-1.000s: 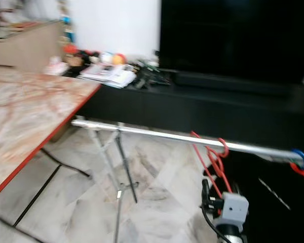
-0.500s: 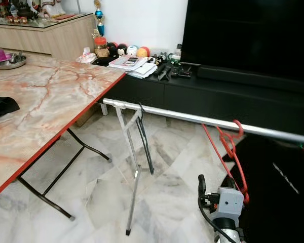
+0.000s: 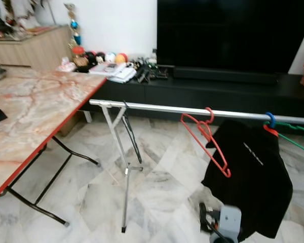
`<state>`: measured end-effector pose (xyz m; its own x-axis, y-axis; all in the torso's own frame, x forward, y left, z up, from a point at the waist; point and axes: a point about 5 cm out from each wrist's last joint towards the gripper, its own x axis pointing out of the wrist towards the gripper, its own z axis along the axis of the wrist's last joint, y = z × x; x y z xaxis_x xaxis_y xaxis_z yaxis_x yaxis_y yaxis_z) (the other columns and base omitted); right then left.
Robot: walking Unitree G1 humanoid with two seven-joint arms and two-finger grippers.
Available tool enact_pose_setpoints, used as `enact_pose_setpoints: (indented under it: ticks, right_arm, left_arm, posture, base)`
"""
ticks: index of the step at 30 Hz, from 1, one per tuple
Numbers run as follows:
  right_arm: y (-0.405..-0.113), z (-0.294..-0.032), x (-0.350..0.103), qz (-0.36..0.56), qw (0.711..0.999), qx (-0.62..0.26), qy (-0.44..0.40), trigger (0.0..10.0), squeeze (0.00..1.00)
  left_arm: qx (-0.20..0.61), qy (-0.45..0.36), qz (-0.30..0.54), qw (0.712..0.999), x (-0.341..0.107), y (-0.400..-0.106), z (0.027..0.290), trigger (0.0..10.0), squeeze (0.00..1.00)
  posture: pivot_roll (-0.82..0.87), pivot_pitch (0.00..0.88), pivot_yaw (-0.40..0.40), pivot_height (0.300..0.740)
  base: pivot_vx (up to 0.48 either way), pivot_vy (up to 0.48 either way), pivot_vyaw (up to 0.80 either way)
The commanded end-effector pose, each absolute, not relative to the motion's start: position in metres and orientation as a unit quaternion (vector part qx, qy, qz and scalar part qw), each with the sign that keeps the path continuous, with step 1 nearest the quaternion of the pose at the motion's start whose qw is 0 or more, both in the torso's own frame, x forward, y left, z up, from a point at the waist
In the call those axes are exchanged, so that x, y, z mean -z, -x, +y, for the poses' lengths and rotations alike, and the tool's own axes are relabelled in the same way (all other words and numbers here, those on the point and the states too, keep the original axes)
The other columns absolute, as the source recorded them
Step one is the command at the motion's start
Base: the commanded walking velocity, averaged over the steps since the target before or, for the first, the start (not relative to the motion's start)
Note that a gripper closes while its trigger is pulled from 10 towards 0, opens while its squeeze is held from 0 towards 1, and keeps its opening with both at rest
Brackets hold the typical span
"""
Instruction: Hang hanger
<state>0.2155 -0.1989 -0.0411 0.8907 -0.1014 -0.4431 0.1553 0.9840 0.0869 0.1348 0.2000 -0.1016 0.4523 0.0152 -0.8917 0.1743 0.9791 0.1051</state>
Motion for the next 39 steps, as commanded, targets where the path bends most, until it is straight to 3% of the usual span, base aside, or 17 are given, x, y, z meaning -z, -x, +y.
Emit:
enact_pose_setpoints:
  ticks: [1,6,11,14,16,20,25,39]
  right_arm:
    - [-0.211,-0.202,0.05,0.263,0.96,0.069,-0.066,10.0,0.0]
    - [-0.184,-0.203,0.074,0.368,0.928,0.046,-0.025,10.0,0.0]
    - [-0.174,-0.205,0.08,0.393,0.917,0.058,-0.027,10.0,0.0]
    - [-0.174,-0.204,0.08,0.387,0.918,0.07,-0.045,10.0,0.0]
    - [-0.173,-0.203,0.081,0.39,0.916,0.077,-0.056,10.0,0.0]
    - [-0.17,-0.2,0.083,0.396,0.913,0.069,-0.061,10.0,0.0]
    - [-0.166,-0.207,0.084,0.405,0.911,0.061,-0.054,10.0,0.0]
    - [-0.166,-0.201,0.085,0.405,0.911,0.061,-0.051,10.0,0.0]
  left_arm:
    - [0.04,-0.103,0.507,0.855,0.098,-0.143,0.203,10.0,0.0]
    - [-0.039,-0.14,0.445,0.883,0.084,-0.164,0.224,10.0,0.0]
    - [-0.096,-0.152,0.39,0.903,0.07,-0.18,0.238,10.0,0.0]
    - [-0.085,-0.142,0.384,0.908,0.069,-0.183,0.237,10.0,0.0]
    - [-0.032,-0.106,0.4,0.91,0.075,-0.181,0.219,10.0,0.0]
    - [0.001,-0.098,0.411,0.906,0.079,-0.179,0.205,10.0,0.0]
    - [-0.006,-0.091,0.413,0.906,0.081,-0.177,0.204,10.0,0.0]
    - [-0.012,-0.093,0.425,0.9,0.082,-0.171,0.212,10.0,0.0]
  posture:
    - [0.11,0.014,-0.027,0.74]
    - [0.13,0.017,-0.026,0.74]
    - [0.14,0.022,-0.025,0.74]
    - [0.13,0.028,-0.015,0.74]
    - [0.12,0.032,-0.01,0.74]
    - [0.12,0.036,-0.011,0.74]
    - [0.12,0.045,-0.018,0.74]
    - [0.12,0.032,-0.006,0.74]
  base:
    - [0.0,0.0,0.0]
    - [0.0,0.0,0.0]
    - [0.0,0.0,0.0]
    - [0.0,0.0,0.0]
    - [0.0,0.0,0.0]
    - [0.0,0.0,0.0]
    - [0.0,-0.059,0.0]
    - [0.0,-0.458,0.0]
